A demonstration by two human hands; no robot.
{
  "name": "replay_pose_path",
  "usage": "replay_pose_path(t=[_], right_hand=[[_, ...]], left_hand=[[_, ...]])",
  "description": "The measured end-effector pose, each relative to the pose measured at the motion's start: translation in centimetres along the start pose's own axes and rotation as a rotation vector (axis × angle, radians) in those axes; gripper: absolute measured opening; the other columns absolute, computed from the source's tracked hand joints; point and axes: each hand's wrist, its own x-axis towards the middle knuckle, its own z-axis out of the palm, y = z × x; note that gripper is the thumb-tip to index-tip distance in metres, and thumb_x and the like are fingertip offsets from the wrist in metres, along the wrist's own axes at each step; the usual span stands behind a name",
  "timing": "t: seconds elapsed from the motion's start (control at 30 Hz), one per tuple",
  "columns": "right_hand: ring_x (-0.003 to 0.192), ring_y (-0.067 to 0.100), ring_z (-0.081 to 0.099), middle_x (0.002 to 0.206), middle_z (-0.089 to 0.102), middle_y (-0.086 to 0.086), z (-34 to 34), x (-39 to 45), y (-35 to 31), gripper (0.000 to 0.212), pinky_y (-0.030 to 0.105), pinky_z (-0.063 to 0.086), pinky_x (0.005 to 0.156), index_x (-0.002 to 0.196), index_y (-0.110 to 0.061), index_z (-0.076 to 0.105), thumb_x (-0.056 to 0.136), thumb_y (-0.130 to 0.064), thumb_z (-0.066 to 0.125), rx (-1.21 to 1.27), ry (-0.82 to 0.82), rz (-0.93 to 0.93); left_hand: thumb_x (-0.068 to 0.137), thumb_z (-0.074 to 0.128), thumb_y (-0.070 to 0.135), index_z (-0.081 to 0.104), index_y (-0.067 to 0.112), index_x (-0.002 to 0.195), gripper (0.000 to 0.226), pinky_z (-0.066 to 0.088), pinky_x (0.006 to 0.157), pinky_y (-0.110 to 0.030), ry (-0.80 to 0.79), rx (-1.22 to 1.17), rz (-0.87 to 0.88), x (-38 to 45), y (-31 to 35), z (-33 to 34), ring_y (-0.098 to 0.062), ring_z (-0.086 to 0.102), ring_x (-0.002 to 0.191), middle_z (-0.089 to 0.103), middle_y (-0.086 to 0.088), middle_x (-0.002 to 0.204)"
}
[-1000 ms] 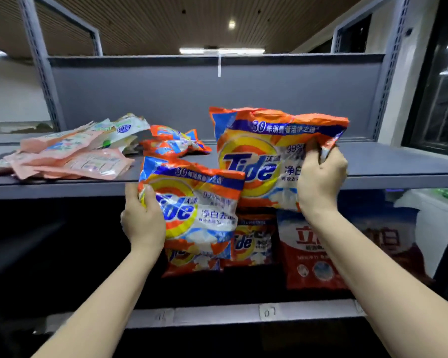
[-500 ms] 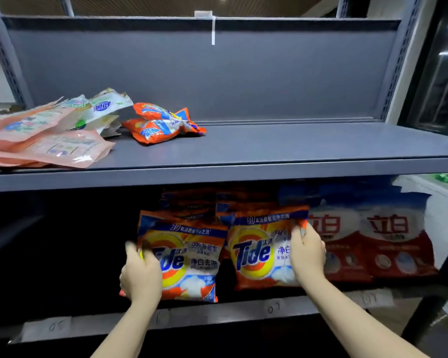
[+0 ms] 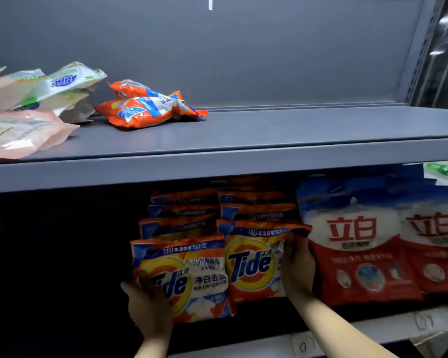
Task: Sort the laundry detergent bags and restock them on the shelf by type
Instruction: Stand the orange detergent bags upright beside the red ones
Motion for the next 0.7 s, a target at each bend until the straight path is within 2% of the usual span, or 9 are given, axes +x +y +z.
replay_pose_path(t=[0.07, 0.17, 0.27, 0.37, 0.43, 0.47, 0.53, 0.6, 0.7], right_hand=[[0.105, 0.03, 0.061, 0.116, 0.062, 0.012, 0.6, 0.3, 0.6, 0.053, 0.033, 0.045, 0.084, 0.127, -0.011, 0.042, 0.094, -0.052, 0.039, -0.051, 0.005, 0.0], [0.125, 0.032, 0.046, 0.136, 0.047, 0.017, 0.4, 0.5, 0.1, 0.07, 0.043, 0.039, 0.104, 0.145, -0.009, 0.025, 0.088, -0.027, 0.062, -0.108, 0.018, -0.063], [0.133, 0.041, 0.034, 0.147, 0.031, 0.026, -0.3, 0.2, -0.8, 0.094, 0.051, 0.031, 0.107, 0.149, -0.001, 0.013, 0.081, -0.029, 0.071, -0.359, 0.089, -0.181], [0.132, 0.038, 0.038, 0.146, 0.039, 0.017, -1.2, -1.9, -0.7, 0.076, 0.053, 0.034, 0.103, 0.144, -0.012, 0.027, 0.084, -0.045, 0.061, -0.492, -0.059, -0.415], [0.132, 0.035, 0.04, 0.144, 0.045, 0.008, -1.8, -3.4, 0.7, 0.067, 0.052, 0.036, 0.101, 0.141, -0.025, 0.033, 0.083, -0.057, 0.046, -0.62, -0.261, -0.48], [0.137, 0.033, 0.035, 0.148, 0.04, 0.004, -2.0, -3.8, 1.7, 0.068, 0.051, 0.035, 0.103, 0.142, -0.032, 0.031, 0.083, -0.063, 0.042, -0.633, -0.368, -0.471], [0.147, 0.02, 0.006, 0.159, 0.013, -0.006, -2.2, -3.6, 3.5, 0.071, 0.047, 0.021, 0.113, 0.146, -0.049, 0.009, 0.084, -0.075, 0.03, -0.575, -0.511, -0.446], [0.142, 0.005, -0.023, 0.155, -0.019, -0.02, -1.8, -2.5, 4.6, 0.071, 0.042, 0.003, 0.117, 0.139, -0.059, -0.016, 0.079, -0.083, 0.016, -0.54, -0.581, -0.432], [0.138, 0.001, -0.031, 0.15, -0.03, -0.024, -1.4, -1.2, 4.7, 0.072, 0.039, -0.004, 0.116, 0.135, -0.059, -0.024, 0.078, -0.082, 0.014, -0.545, -0.641, -0.429]], left_hand=[[0.095, 0.043, 0.043, 0.041, -0.007, 0.114, 0.054, 0.046, 0.067, -0.048, 0.004, -0.004, 0.033, 0.2, -0.2, 0.1, -0.052, 0.059, 0.088, 0.055, -0.034, 0.105], [0.088, 0.034, 0.061, 0.039, -0.01, 0.123, 0.079, 0.039, 0.089, -0.058, -0.008, 0.197, 0.109, 0.3, -0.5, -0.5, -0.051, 0.046, 0.115, 0.042, -0.034, 0.129], [0.086, 0.031, 0.064, 0.038, 0.0, 0.129, 0.078, 0.027, 0.103, -0.056, -0.122, 0.35, 0.504, -0.9, -0.2, -1.2, -0.04, 0.035, 0.128, 0.036, -0.024, 0.141], [0.087, 0.027, 0.07, 0.04, 0.015, 0.136, 0.075, 0.019, 0.108, -0.054, -0.379, 0.447, 0.912, -3.2, 0.1, -1.3, -0.037, 0.029, 0.135, 0.035, -0.014, 0.146], [0.082, 0.029, 0.076, 0.036, 0.024, 0.143, 0.08, 0.016, 0.109, -0.061, -0.508, 0.562, 1.061, -3.7, -0.3, -0.7, -0.035, 0.021, 0.141, 0.027, -0.008, 0.154], [0.08, 0.031, 0.078, 0.034, 0.025, 0.144, 0.083, 0.017, 0.108, -0.065, -0.543, 0.62, 1.084, -3.7, -0.5, -0.4, -0.036, 0.02, 0.142, 0.025, -0.008, 0.155], [0.079, 0.033, 0.08, 0.031, 0.026, 0.146, 0.086, 0.018, 0.104, -0.07, -0.583, 0.688, 1.08, -3.2, -0.7, 0.4, -0.038, 0.022, 0.141, 0.025, -0.009, 0.155], [0.079, 0.032, 0.082, 0.029, 0.027, 0.146, 0.087, 0.016, 0.103, -0.072, -0.619, 0.736, 1.067, -2.5, -0.7, 1.2, -0.038, 0.023, 0.14, 0.026, -0.011, 0.154], [0.079, 0.031, 0.082, 0.028, 0.031, 0.147, 0.085, 0.013, 0.104, -0.072, -0.663, 0.789, 1.074, -1.3, -0.4, 2.1, -0.036, 0.016, 0.143, 0.022, -0.011, 0.155]])
